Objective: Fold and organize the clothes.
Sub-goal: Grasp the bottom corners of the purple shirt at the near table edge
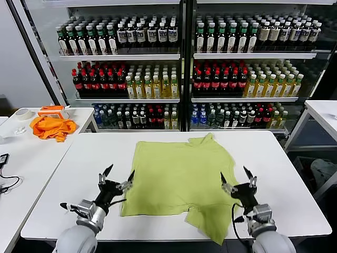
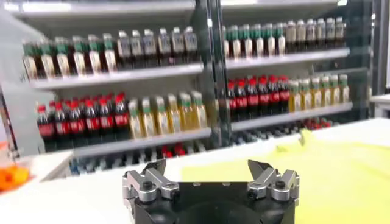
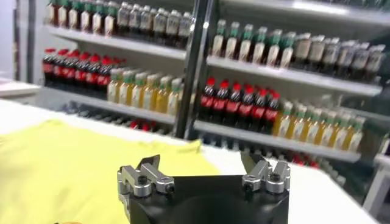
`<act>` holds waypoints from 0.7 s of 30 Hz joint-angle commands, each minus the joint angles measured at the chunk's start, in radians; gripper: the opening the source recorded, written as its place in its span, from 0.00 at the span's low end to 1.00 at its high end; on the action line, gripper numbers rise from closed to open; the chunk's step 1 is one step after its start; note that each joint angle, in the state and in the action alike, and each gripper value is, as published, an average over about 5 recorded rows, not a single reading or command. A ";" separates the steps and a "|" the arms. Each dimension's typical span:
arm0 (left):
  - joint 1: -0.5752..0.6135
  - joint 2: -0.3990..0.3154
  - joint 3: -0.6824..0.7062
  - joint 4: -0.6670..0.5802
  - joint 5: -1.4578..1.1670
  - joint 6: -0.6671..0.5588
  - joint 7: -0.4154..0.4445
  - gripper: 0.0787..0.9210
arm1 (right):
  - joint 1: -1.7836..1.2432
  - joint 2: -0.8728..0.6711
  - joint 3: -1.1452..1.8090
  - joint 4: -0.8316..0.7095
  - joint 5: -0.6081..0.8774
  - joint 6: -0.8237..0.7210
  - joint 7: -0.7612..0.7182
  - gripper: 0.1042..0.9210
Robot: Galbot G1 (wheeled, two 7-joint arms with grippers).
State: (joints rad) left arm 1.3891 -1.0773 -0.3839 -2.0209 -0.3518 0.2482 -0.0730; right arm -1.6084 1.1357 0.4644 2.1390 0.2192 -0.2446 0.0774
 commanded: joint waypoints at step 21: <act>0.139 0.015 0.013 -0.035 -0.097 0.211 -0.155 0.88 | -0.149 0.011 -0.073 0.007 0.074 -0.024 0.083 0.88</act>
State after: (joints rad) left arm 1.5084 -1.0578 -0.3805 -2.0617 -0.4325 0.4282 -0.1922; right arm -1.7363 1.1510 0.4005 2.1485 0.2817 -0.2677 0.1527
